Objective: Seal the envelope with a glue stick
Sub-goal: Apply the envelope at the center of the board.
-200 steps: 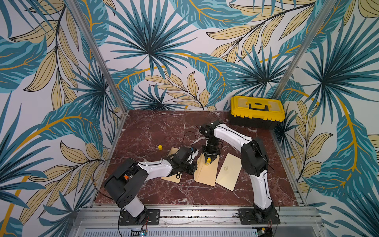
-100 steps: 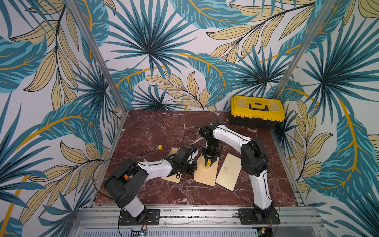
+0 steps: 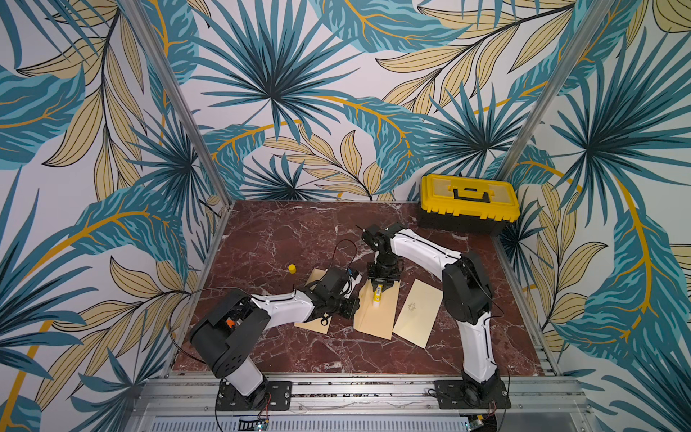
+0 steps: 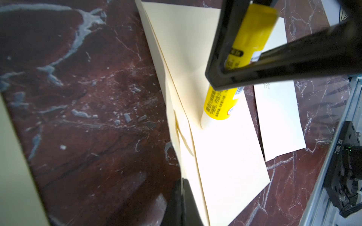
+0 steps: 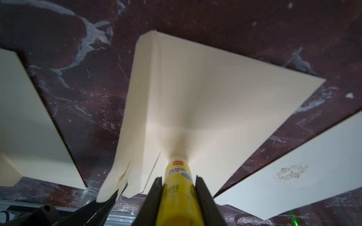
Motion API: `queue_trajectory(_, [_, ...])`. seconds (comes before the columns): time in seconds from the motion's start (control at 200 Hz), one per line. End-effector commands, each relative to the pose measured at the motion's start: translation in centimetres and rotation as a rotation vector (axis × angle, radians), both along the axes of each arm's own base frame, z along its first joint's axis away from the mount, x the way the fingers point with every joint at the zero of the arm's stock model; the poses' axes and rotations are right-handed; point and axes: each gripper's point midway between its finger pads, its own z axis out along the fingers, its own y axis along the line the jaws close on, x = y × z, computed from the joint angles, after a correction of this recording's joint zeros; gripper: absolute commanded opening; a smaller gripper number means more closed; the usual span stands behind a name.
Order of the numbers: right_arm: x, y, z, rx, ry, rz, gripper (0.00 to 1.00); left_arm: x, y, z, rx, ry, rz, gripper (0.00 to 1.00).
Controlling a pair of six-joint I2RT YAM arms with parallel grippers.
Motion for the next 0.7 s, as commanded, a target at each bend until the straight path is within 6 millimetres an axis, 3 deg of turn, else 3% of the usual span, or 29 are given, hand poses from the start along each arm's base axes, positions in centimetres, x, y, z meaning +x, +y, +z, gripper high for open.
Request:
queue_trajectory(0.0, [1.4,-1.0,0.2,-0.031,-0.144,-0.007,0.0,-0.4,0.5,-0.1,0.002,0.007,0.005,0.02])
queue_trajectory(0.245, [1.3,0.0,2.3,0.02,-0.346,0.018,0.0,-0.3,0.5,-0.2,0.004,0.008,0.011,0.02])
queue_trajectory(0.401, [0.4,0.9,2.3,0.03,-0.45,0.08,0.0,-0.3,0.4,-0.3,0.006,0.012,0.01,0.02])
queue_trajectory(0.696, [-1.8,-1.0,1.3,-0.036,-0.528,0.126,0.0,-0.2,0.5,-0.4,0.012,0.014,0.018,0.02])
